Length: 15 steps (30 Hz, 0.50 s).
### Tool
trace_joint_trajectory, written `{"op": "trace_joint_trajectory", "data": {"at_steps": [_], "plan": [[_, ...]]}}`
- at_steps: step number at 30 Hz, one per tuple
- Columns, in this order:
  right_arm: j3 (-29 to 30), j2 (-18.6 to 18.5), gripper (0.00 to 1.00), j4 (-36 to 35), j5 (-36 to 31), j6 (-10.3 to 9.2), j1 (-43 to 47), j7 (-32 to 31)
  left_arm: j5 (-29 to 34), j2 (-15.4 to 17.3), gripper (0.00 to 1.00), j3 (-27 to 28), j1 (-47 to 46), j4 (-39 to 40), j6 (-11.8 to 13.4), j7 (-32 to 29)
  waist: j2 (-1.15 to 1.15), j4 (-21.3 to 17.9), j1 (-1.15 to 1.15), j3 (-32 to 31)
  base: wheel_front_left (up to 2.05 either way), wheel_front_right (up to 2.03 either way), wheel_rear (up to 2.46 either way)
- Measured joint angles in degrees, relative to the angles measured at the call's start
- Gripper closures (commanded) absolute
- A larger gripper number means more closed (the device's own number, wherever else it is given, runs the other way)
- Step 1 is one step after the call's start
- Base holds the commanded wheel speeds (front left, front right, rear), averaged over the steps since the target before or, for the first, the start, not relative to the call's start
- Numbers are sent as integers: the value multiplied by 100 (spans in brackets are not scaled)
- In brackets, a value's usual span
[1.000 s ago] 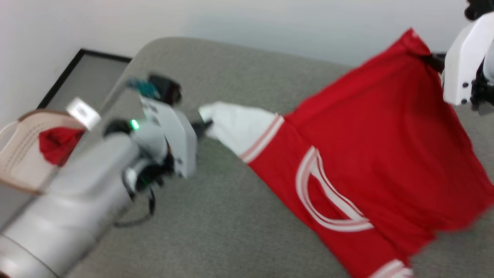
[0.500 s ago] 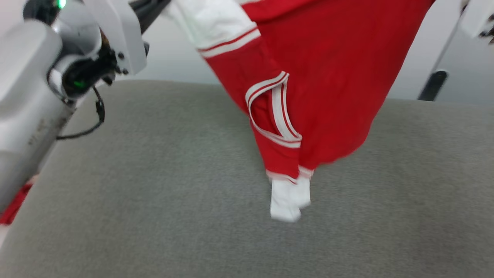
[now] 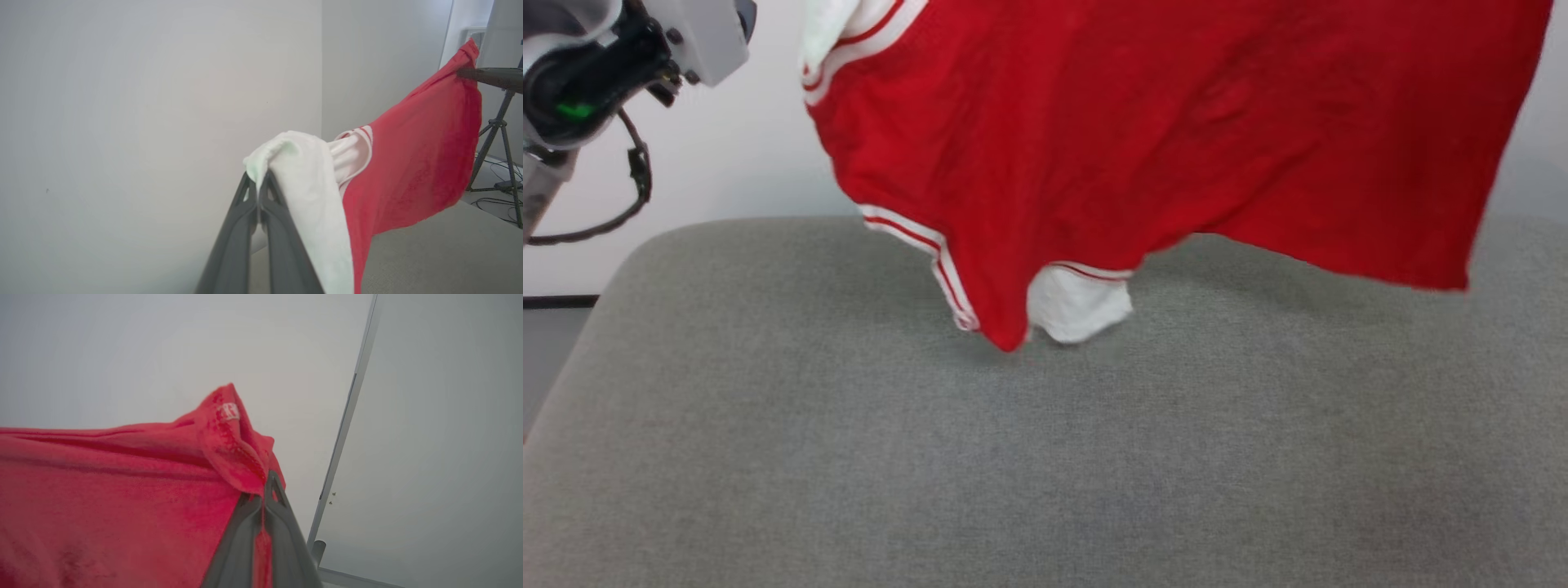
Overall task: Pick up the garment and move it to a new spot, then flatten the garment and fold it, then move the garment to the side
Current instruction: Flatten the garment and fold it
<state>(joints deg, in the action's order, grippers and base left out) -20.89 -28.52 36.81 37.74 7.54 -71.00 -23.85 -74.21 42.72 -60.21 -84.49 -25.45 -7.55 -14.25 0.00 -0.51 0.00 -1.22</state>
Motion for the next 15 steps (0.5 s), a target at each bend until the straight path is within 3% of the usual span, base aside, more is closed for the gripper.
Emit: {"op": "trace_joint_trajectory", "data": {"at_steps": [9, 15], "plan": [[163, 120, 100, 105, -21, 0, -60, -118, 365, 32, 100, -671, -483, -235, -1, 121, 0, -69, 0, 360, 0, 0, 0], [290, 331, 100, 168, -166, 5, -488, 60, 912, 261, 100, -1017, -1024, -512, -2, 538, 0, -109, 0, 864, 0, 0, 0]]}}
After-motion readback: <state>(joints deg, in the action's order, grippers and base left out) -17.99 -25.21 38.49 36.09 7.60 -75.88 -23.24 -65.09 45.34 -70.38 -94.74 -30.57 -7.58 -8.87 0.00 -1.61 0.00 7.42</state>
